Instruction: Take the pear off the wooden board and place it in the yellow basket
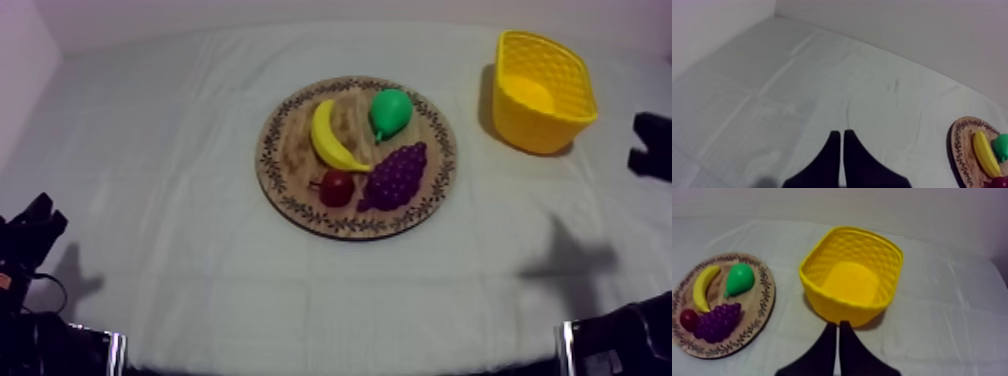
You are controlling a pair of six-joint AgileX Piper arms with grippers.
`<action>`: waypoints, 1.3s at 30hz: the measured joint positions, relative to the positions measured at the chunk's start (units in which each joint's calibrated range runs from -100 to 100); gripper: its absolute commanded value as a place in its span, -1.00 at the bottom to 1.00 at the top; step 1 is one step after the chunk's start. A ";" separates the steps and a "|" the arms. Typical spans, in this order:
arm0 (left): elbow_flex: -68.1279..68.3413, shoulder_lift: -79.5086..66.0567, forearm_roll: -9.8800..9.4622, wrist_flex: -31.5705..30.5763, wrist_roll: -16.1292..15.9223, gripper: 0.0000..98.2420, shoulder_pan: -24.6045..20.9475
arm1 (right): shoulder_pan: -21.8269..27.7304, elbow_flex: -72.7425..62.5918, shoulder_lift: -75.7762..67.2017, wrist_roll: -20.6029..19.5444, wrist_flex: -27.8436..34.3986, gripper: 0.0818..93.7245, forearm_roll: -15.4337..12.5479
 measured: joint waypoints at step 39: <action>0.00 0.00 0.00 0.00 -0.02 -1.00 0.00 | -24.01 -42.08 55.94 -17.05 11.14 -0.95 4.87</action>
